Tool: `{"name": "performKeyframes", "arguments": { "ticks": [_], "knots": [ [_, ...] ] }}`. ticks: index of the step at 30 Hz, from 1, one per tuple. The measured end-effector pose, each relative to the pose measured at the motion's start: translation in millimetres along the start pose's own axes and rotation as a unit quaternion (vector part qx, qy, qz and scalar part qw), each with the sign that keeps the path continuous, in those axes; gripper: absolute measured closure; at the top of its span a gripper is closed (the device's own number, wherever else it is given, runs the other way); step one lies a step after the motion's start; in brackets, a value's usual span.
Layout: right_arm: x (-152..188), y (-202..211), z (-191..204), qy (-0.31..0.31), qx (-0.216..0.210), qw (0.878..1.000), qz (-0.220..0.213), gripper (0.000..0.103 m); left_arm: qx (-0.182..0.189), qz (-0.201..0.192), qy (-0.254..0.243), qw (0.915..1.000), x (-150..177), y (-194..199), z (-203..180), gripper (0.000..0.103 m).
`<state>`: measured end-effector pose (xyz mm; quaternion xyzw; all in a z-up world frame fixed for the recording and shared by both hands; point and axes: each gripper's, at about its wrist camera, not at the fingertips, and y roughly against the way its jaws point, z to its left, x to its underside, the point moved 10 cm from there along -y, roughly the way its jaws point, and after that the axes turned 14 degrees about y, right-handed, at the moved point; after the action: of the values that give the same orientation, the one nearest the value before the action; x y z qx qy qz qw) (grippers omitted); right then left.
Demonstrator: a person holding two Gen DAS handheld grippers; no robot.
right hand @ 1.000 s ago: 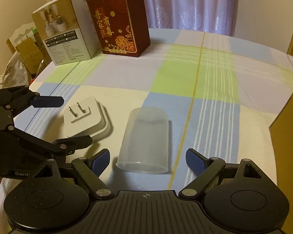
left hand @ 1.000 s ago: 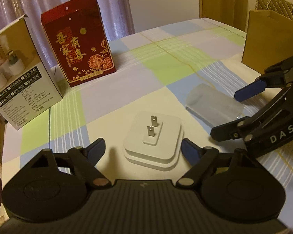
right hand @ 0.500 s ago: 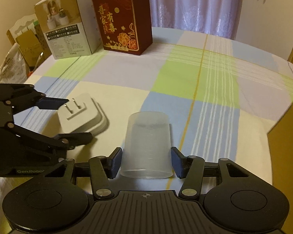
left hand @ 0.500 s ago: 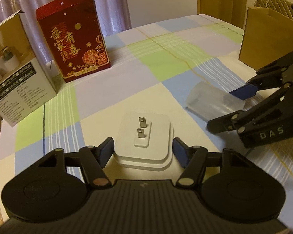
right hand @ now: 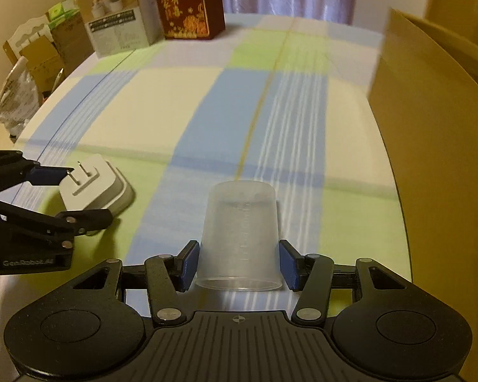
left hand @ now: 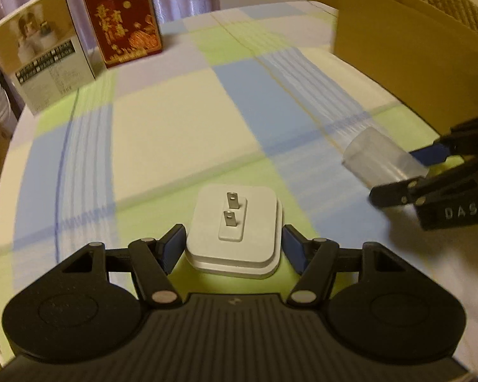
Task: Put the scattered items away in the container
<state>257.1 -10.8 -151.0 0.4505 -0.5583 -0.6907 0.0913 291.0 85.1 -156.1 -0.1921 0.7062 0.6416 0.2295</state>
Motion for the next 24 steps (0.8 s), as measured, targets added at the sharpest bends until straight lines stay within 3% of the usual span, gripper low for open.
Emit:
{"name": "performKeyframes", "arguments": {
  "ticks": [9, 11, 12, 13, 16, 19, 24],
  "knots": [
    [64, 46, 40, 0.029, -0.008, 1.0, 0.007, 0.047, 0.025, 0.007, -0.029, 0.9992, 68, 48, -57, 0.041],
    [68, 50, 44, 0.055, -0.016, 0.998, 0.012, 0.034, 0.024, 0.007, -0.046, 0.9986, 71, 49, -61, 0.041],
    [68, 53, 45, 0.074, -0.014, 0.997, 0.01, 0.012, 0.023, 0.004, -0.054, 0.9983, 71, 50, -61, 0.041],
    [68, 58, 45, 0.093, -0.013, 0.996, 0.002, 0.005, 0.023, -0.001, -0.059, 0.998, 71, 52, -61, 0.04],
    [68, 64, 49, 0.181, -0.024, 0.983, 0.01, 0.005, 0.031, -0.007, -0.059, 0.9977, 68, 55, -60, 0.034],
    [67, 66, 58, 0.315, -0.031, 0.949, 0.016, 0.005, 0.032, -0.008, -0.073, 0.9968, 68, 57, -60, 0.034],
    [71, 62, 74, 0.515, -0.059, 0.855, 0.031, 0.005, 0.029, -0.004, -0.106, 0.994, 72, 56, -57, 0.034]
  ]
}}
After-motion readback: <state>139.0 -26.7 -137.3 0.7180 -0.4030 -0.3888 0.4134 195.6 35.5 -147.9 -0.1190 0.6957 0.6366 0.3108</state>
